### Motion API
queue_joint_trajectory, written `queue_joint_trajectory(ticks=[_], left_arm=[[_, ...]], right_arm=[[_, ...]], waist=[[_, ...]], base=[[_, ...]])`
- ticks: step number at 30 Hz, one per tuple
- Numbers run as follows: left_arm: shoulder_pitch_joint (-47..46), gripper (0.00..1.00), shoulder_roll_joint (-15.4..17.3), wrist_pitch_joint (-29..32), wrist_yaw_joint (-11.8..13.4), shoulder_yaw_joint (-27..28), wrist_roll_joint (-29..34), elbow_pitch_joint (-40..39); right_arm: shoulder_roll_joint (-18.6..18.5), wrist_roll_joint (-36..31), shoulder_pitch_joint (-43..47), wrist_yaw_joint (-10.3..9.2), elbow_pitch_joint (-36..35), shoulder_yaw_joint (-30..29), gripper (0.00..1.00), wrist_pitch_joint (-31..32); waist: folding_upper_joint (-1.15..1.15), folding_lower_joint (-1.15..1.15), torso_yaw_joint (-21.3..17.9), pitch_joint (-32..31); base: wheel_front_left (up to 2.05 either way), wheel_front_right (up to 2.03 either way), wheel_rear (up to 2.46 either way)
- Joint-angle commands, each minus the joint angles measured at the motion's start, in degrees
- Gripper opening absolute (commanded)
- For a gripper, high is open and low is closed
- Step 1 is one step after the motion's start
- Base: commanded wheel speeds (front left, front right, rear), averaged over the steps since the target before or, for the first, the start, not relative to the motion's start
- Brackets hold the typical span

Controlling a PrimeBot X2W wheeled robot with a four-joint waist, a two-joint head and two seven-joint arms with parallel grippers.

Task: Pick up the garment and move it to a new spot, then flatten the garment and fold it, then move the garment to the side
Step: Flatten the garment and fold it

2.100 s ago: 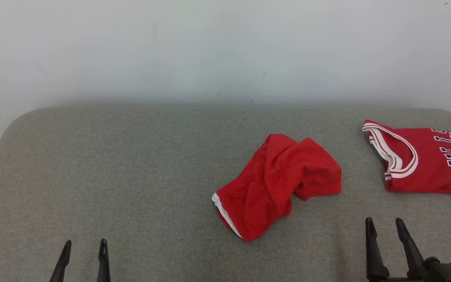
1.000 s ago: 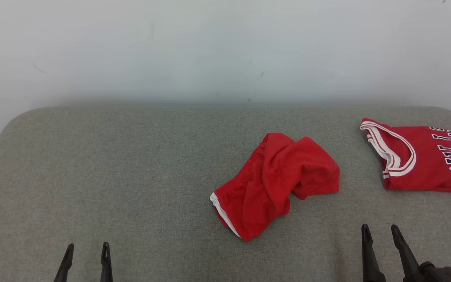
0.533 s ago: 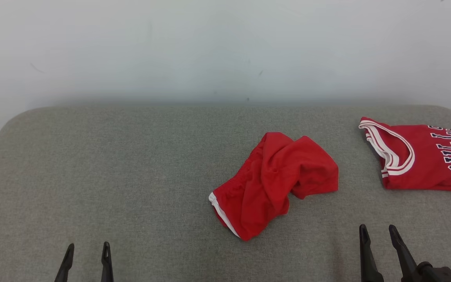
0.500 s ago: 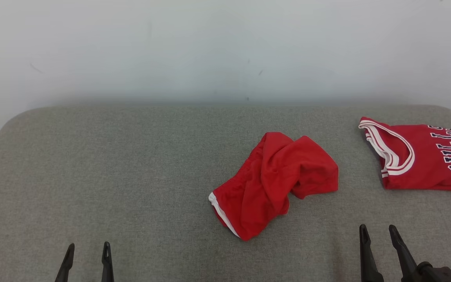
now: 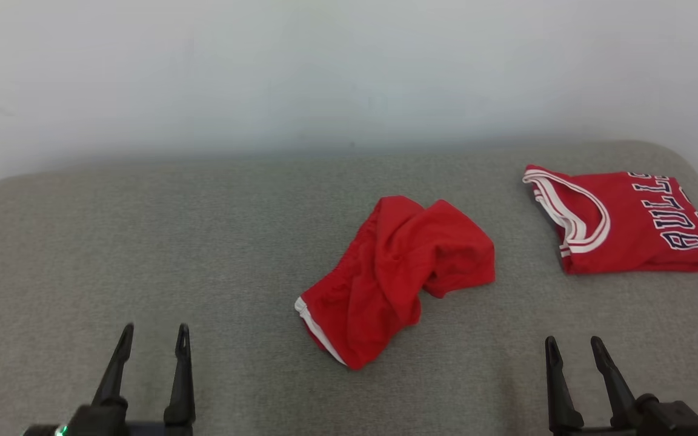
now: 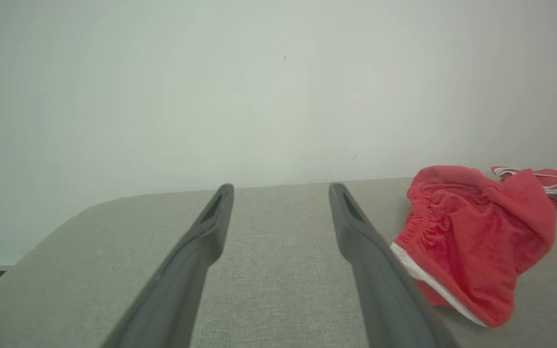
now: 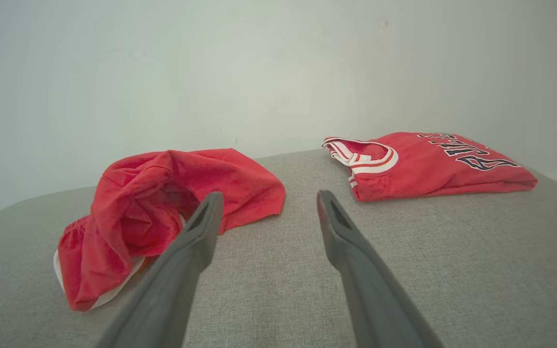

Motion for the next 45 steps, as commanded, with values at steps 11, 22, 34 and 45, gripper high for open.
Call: queue_joint_trajectory(ticks=[11, 22, 34, 45], left_arm=[[-15.59, 1.00, 5.05, -0.19, -1.03, -7.10, -2.63, 13.81], [-24.47, 1.00, 9.92, -0.18, -1.07, -16.79, -9.38, 28.93], [-27.49, 0.00, 10.45, -0.18, -1.07, -24.65, -16.00, 36.60], [-22.28, 0.00, 8.85, -0.17, -1.06, -20.62, -17.09, 26.70]], right_arm=[[0.00, 2.09, -3.74, -0.10, -0.28, 1.04, 1.00, -0.06], [0.03, 4.10, -5.58, -0.10, -0.16, 0.94, 1.00, -0.06], [0.00, 4.35, -5.29, -0.10, -0.31, 0.07, 1.00, -0.06], [0.00, 3.49, -3.21, -0.10, -0.22, -0.76, 1.00, -0.06]], waist=[[0.00, 0.00, -9.59, 5.89], [0.00, 0.00, -14.75, 9.12], [0.00, 0.00, -13.86, 9.13], [0.00, 0.00, -4.93, 6.83]], base=[[0.00, 0.00, 0.00], [0.00, 0.00, 0.00], [0.00, 0.00, 0.00], [0.00, 0.00, 0.00]])
